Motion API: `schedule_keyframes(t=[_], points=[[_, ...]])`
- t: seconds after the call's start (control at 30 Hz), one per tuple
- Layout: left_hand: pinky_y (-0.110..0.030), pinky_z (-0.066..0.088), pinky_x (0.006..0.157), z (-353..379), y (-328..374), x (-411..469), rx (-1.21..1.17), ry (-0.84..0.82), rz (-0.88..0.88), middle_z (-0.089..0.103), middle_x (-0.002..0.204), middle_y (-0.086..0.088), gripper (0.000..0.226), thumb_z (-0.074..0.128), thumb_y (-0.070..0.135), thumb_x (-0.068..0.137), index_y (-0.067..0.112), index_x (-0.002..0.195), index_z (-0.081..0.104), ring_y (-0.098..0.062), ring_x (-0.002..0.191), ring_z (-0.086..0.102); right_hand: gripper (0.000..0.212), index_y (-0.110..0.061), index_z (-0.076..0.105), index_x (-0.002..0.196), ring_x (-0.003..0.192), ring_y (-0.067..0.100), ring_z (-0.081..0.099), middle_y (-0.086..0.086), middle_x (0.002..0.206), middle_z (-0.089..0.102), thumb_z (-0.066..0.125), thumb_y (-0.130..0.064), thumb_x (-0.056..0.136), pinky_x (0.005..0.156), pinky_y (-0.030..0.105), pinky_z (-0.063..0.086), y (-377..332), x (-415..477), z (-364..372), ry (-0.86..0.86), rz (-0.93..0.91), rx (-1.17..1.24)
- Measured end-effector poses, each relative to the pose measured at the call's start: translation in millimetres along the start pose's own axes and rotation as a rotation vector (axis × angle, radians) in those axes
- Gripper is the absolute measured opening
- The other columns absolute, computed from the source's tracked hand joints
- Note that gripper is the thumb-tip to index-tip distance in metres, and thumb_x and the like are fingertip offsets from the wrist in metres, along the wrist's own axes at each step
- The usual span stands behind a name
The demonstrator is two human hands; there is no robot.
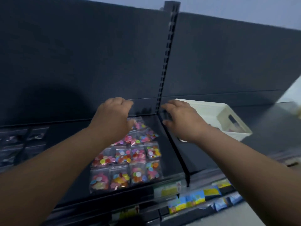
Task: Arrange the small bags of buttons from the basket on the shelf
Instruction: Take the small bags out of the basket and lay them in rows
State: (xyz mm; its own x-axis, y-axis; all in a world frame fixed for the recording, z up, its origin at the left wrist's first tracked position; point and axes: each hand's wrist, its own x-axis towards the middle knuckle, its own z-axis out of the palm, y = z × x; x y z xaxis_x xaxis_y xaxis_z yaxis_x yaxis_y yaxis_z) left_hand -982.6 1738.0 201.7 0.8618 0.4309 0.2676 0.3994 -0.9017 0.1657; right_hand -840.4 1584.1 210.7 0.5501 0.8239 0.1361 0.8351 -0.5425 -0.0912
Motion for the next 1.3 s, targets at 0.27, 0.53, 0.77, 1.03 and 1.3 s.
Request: schedule_keyframes(t=[0.27,0.53,0.77,1.03,1.3], points=[[-0.033,0.027,0.109,1,81,16,-0.093,-0.081,0.101,0.037,0.144,0.000,0.061,0.052,0.044,0.091,0.021,0.144,0.031,-0.019,0.132,0.031,0.059,-0.029,0.035,0.143,0.131,0.016,0.040,-0.006,0.149,0.033,0.059,-0.037,0.090,0.098,0.028,0.036,97,-42,-25,-0.053,0.175,0.155],[-0.032,0.036,0.103,46,175,89,-0.210,-0.187,0.080,0.040,0.142,0.005,0.061,0.058,0.044,0.088,0.026,0.142,0.034,-0.017,0.127,0.041,0.069,-0.031,0.038,0.141,0.124,0.018,0.049,-0.003,0.144,0.044,0.071,-0.033,0.080,0.096,0.029,0.041,225,1,-26,-0.268,0.226,0.101],[-0.032,0.041,0.096,118,234,153,-0.131,-0.646,-0.123,0.039,0.143,-0.001,0.083,0.067,0.050,0.079,0.024,0.146,0.026,-0.022,0.125,0.044,0.092,-0.033,0.015,0.149,0.120,0.024,0.052,-0.004,0.144,0.038,0.072,-0.033,0.076,0.089,0.029,0.048,279,37,16,-0.755,-0.049,-0.137],[-0.038,0.045,0.090,165,240,160,0.071,-0.864,-0.234,0.029,0.138,-0.008,0.100,0.071,0.064,0.065,0.027,0.142,0.021,-0.029,0.121,0.046,0.101,-0.034,-0.008,0.150,0.107,0.031,0.056,0.009,0.145,0.022,0.066,-0.020,0.083,0.075,0.033,0.049,293,40,58,-0.767,-0.125,-0.153],[-0.026,0.036,0.069,177,253,173,-0.144,-0.627,-0.122,0.058,0.105,-0.005,0.020,0.065,0.030,0.082,0.022,0.091,0.050,-0.023,0.096,0.056,0.022,-0.020,0.055,0.083,0.076,0.018,0.059,0.005,0.087,0.061,0.065,-0.001,0.079,0.066,0.027,0.050,297,63,71,-0.658,0.023,0.616]])
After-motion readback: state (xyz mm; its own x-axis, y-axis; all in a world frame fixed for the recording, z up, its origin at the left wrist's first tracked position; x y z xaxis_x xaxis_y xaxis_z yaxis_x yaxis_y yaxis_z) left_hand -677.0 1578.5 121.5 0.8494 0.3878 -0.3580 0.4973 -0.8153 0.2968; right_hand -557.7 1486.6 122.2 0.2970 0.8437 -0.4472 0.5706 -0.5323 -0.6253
